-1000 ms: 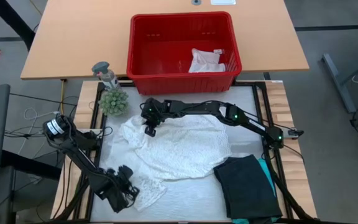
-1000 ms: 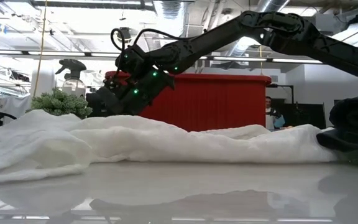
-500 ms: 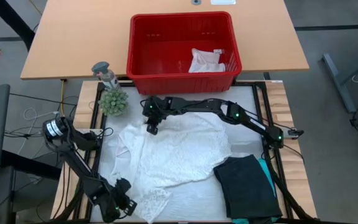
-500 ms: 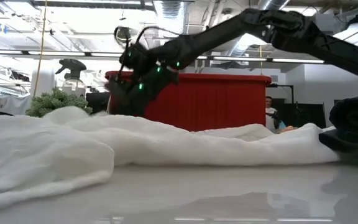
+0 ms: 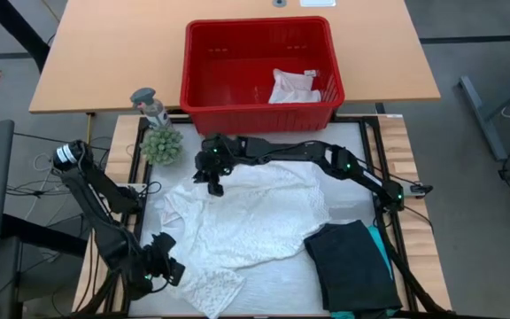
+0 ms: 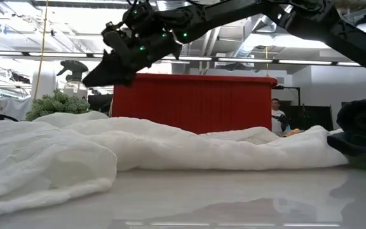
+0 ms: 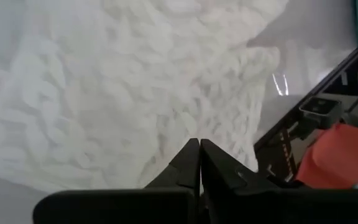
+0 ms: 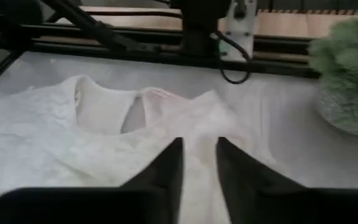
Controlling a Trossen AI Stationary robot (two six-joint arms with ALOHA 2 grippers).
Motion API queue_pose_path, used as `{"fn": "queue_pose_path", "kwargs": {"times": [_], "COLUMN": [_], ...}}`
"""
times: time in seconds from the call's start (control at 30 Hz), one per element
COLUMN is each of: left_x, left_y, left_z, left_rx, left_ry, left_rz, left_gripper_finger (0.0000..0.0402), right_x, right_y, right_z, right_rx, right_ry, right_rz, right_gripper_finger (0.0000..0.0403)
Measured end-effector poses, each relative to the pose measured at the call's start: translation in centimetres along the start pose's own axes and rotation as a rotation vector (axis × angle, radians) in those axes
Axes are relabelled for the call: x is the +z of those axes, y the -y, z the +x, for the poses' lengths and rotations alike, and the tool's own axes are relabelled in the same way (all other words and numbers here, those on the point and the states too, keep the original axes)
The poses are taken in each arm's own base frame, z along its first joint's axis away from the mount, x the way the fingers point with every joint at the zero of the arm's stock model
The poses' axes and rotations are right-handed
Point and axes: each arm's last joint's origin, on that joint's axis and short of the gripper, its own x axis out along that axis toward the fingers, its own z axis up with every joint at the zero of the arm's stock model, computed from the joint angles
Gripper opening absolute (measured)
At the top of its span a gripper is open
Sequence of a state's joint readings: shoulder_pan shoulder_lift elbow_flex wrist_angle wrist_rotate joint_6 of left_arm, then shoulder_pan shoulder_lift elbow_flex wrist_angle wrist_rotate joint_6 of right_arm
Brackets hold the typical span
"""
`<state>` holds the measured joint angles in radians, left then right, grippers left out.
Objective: Fold Laundry from Bin
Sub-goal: Fold the white t-shirt
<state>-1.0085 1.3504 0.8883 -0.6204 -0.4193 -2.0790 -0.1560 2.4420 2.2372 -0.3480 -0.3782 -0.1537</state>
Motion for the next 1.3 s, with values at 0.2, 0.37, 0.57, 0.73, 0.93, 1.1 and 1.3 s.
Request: {"fn": "queue_pose_path", "kwargs": {"times": [0.2, 0.37, 0.57, 0.73, 0.93, 1.1, 1.3], "left_x": [0.1, 0.0, 0.1, 0.1, 0.1, 0.2, 0.3], "left_y": [-0.4, -0.6, -0.8, -0.8, -0.8, -0.9, -1.0], "left_z": [0.0, -0.1, -0.1, -0.1, -0.1, -0.1, -0.1], "left_rx": [0.053, 0.093, 0.109, 0.11, 0.112, 0.122, 0.131], "left_ry": [-0.022, -0.068, -0.054, -0.054, -0.051, -0.039, -0.032], "left_rz": [-0.006, 0.029, 0.025, 0.025, 0.027, 0.033, 0.038], "left_gripper_finger": [0.0, 0.0, 0.0, 0.0, 0.0, 0.0, 0.0], "right_x": [0.5, 0.1, -2.0, -4.4, -5.1, -5.8, -5.8], "right_y": [-1.0, -1.3, -1.4, -1.2, -0.6, -0.5, -0.6], "right_z": [1.6, 2.6, 4.8, 6.6, 6.8, 7.1, 7.0], "right_rx": [-0.023, -0.052, -0.049, -0.086, -0.148, -0.16, -0.164], "right_ry": [0.123, 0.138, 0.124, 0.065, 0.032, -0.001, -0.016], "right_rz": [-0.04, -0.05, -0.05, -0.029, -0.019, -0.009, -0.022], "right_gripper_finger": [0.022, 0.0262, 0.0261, 0.026, 0.0249, 0.0142, 0.0022]}}
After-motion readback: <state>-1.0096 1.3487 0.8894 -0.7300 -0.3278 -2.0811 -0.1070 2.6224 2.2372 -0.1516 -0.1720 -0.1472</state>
